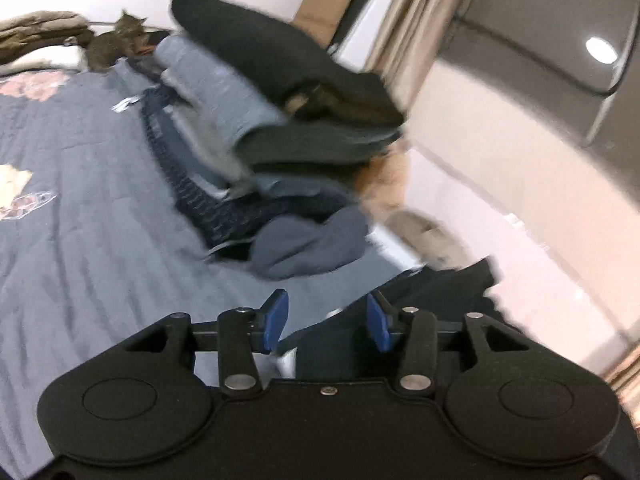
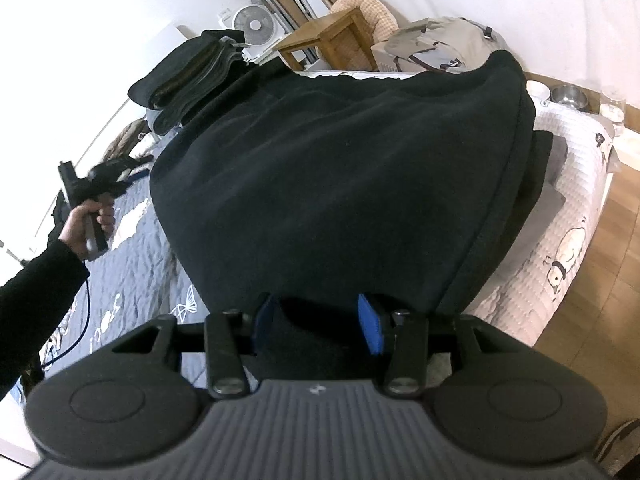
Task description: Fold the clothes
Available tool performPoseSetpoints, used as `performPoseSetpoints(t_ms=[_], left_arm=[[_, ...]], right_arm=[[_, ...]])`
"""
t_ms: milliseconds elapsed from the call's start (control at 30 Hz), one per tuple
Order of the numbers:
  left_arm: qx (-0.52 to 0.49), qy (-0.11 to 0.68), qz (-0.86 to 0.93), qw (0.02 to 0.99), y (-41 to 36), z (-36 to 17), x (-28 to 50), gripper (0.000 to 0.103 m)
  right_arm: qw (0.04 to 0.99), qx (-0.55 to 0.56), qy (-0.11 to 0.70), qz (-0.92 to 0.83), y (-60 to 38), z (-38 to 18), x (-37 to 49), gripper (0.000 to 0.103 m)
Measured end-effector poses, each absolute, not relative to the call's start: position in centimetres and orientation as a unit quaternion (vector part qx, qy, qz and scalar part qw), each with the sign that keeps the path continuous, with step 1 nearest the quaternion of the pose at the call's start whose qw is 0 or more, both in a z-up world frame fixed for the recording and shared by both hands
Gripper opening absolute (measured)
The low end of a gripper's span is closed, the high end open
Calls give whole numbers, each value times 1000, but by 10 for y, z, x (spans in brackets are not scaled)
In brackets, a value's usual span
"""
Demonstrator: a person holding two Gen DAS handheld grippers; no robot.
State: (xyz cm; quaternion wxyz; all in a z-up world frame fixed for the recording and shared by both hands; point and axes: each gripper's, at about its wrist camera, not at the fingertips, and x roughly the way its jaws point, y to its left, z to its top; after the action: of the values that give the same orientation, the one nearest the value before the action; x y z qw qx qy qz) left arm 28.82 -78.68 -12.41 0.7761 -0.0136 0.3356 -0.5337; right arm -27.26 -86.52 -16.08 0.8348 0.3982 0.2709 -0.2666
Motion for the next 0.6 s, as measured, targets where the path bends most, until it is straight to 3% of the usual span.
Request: performPoseSetpoints(t_ms=[200, 433, 500, 533, 600], left_arm=[[-7, 324, -541, 776, -761, -131, 262, 43], [-49, 367, -523, 767, -762, -163, 264, 45], [-74, 379, -528, 756, -766, -164, 271, 37], [-75, 381, -533, 752, -768, -162, 273, 25], [-76, 379, -545, 744, -769, -155, 277, 19]], right_arm=[[836, 401, 267, -263, -865, -159, -273, 46], [837, 402, 267, -256, -865, -157, -272, 46], [837, 403, 265, -256, -865, -157, -272, 46], [837, 404, 264, -257, -865, -157, -273, 46], [837, 405, 263, -257, -865, -157, -272, 46]])
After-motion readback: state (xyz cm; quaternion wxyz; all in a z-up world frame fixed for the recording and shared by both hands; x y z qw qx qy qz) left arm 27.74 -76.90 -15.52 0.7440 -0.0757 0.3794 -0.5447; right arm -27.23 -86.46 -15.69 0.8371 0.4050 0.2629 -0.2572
